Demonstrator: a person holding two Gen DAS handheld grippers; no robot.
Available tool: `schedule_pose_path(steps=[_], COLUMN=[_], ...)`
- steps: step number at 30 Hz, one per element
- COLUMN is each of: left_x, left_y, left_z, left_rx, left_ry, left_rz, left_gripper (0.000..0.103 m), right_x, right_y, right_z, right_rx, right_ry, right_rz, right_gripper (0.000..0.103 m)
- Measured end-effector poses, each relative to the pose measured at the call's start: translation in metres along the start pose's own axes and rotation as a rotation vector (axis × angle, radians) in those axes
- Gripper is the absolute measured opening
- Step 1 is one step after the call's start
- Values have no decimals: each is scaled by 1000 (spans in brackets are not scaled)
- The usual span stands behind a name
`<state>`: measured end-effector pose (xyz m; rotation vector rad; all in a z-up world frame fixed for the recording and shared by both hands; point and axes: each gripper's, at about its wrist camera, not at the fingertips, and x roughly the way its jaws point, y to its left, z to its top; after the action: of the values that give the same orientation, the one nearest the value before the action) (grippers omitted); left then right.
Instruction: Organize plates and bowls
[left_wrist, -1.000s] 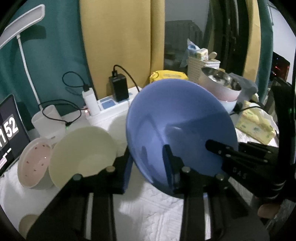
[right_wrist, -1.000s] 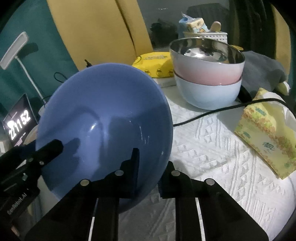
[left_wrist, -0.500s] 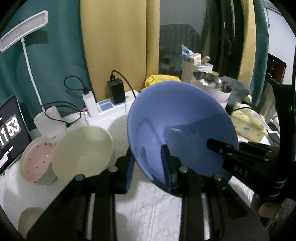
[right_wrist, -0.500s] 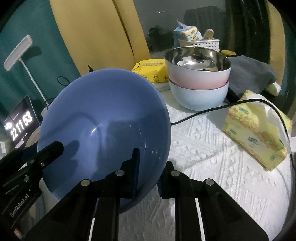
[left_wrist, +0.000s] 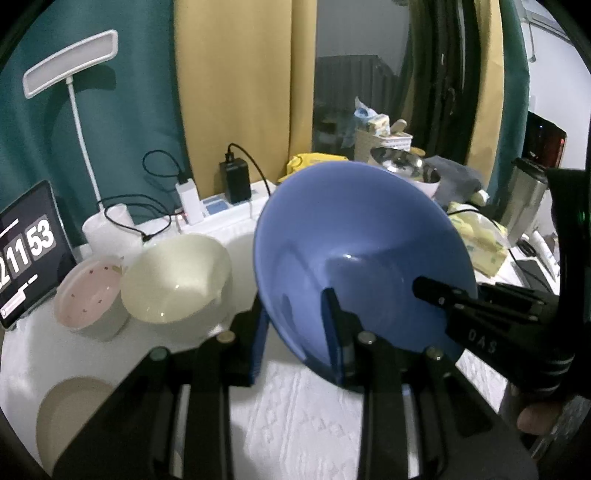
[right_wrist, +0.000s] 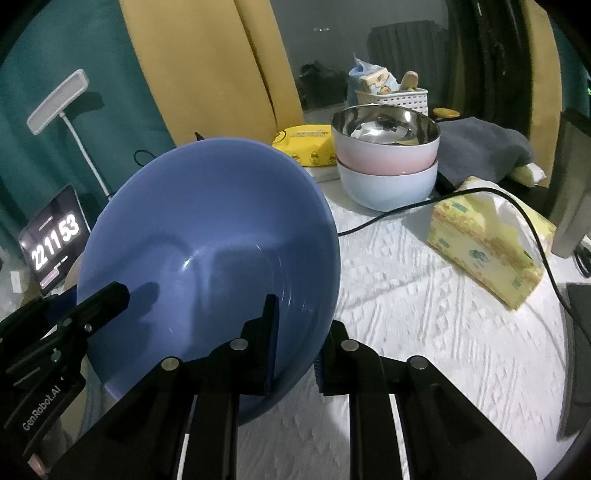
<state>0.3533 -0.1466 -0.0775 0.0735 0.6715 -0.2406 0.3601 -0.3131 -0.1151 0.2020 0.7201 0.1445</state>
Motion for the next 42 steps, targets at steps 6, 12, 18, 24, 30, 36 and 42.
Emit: schedule_pose_path(steps=[6,12,18,24,30,36,42], left_x=[-22,-39,-51,-63,-72,-79,-75], left_y=[2,6,12,17,24,30,33], left_z=[-13,-23,-38,-52,-65,-76,-84], left_rx=[-18,-30,-40,-52,-67,-87,-92], left_ry=[-4,-7,4,9,19,36,78], left_rz=[-1,-2,0,-2,-7,-29,-45], left_gripper=[29,29,29,29,29,29,29], right_x=[-20,-37,-45,-50,-55,-58,-58], right_y=[7,18,27,37,47,54,59], right_z=[-14,-27,-40,-53,-63,-72,-79], right_rx=[-9,-25,-24,-31,-43,-45,-51], right_ry=[-5,-2,17,40,57,83,101], right_rz=[4,11,16,26,30,27,9], right_gripper=[18,19,19,22,24,27,30])
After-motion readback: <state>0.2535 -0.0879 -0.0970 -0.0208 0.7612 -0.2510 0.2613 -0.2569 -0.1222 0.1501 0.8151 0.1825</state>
